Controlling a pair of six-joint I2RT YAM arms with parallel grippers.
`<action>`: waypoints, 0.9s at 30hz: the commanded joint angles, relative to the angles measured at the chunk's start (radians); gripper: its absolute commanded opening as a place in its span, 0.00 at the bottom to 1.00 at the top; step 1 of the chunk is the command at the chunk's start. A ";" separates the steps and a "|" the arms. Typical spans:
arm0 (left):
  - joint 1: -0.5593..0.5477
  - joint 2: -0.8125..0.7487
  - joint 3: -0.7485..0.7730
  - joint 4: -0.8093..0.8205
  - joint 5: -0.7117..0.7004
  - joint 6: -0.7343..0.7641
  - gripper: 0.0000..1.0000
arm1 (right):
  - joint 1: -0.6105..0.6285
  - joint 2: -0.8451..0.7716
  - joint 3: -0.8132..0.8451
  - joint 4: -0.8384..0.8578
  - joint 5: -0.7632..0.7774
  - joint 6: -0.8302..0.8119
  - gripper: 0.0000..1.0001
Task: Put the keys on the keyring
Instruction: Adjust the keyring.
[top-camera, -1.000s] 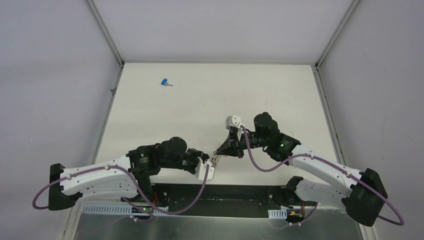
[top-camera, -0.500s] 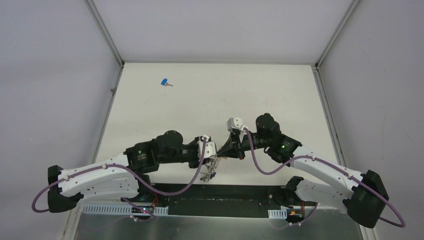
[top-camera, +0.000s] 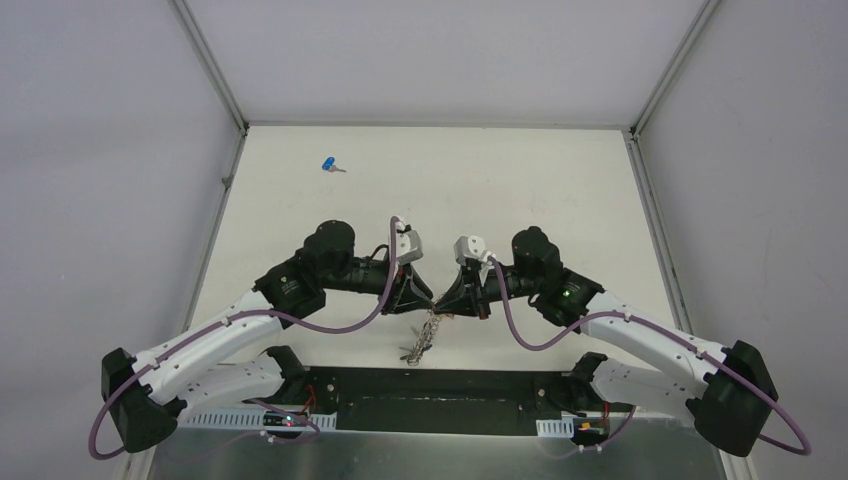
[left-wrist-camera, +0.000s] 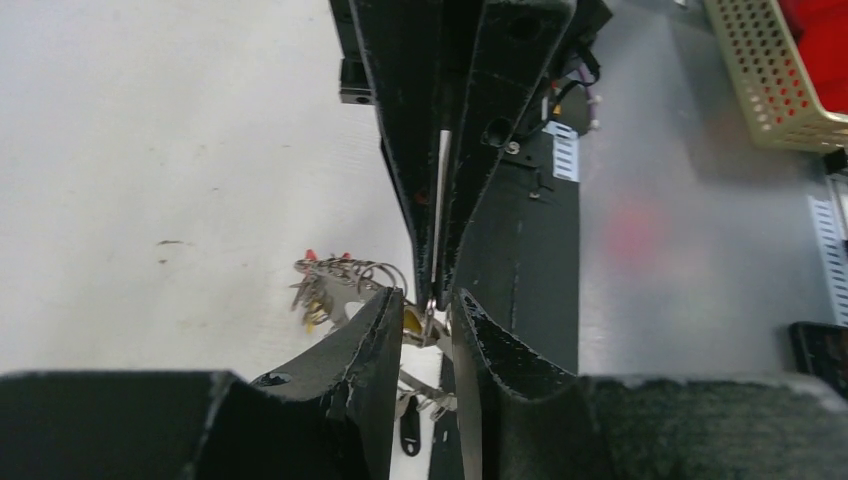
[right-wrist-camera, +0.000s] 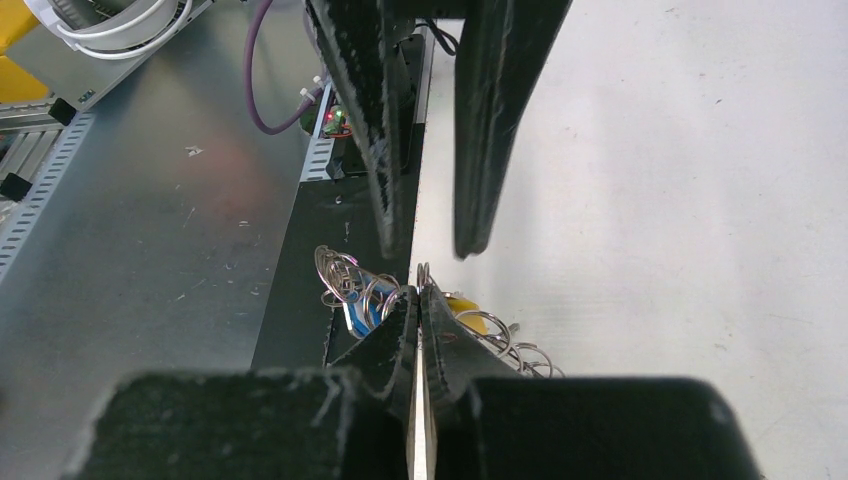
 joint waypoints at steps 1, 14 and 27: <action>0.011 0.026 -0.026 0.098 0.149 -0.075 0.25 | -0.003 -0.028 0.015 0.068 -0.040 -0.020 0.00; 0.011 0.071 0.018 -0.067 0.104 0.015 0.29 | -0.003 -0.034 0.016 0.065 -0.036 -0.020 0.00; 0.011 0.083 0.030 0.017 0.107 0.015 0.17 | -0.003 -0.027 0.016 0.065 -0.034 -0.018 0.00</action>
